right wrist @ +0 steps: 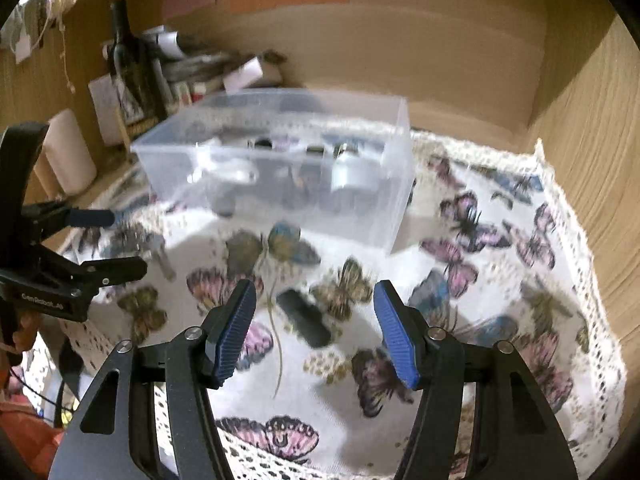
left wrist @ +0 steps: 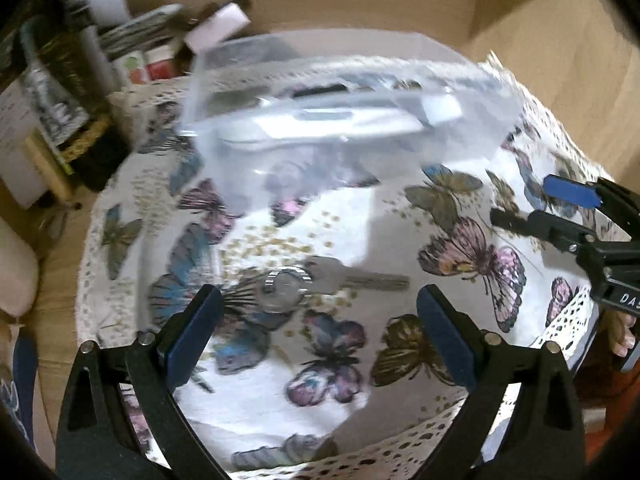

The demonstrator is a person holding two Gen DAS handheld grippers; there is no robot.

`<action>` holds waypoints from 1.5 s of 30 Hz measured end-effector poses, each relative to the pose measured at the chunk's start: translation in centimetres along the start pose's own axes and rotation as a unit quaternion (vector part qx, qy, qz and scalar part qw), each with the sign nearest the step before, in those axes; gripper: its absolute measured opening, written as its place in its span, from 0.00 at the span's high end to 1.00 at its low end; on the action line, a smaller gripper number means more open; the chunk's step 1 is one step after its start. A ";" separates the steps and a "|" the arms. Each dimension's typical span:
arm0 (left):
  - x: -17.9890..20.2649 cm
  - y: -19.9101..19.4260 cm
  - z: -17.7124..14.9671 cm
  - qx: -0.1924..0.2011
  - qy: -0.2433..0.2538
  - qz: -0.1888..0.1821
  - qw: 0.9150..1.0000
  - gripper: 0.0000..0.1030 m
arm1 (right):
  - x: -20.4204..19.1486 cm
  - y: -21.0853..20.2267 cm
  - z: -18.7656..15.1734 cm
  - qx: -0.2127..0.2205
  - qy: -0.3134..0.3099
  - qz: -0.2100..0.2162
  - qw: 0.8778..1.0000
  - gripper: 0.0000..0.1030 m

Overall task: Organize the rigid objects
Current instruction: 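Grasp the key ring with the left tool while the right grasps the black stick, then drop the keys into the box with left tool while right drops the black stick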

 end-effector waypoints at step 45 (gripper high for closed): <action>-1.1 -9.3 5.1 0.171 -0.005 0.000 0.985 0.41 | 0.2 -4.0 6.1 0.108 0.018 -0.002 0.994 0.77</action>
Point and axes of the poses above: each gripper's, at about its wrist camera, not at the fingertips, and y roughly the way its jaws point, x to its right, z to its top, the point moved 4 cm from there along y, roughly the way its jaws point, and after that the axes turned 7 degrees about -z, right-handed, at the moved point
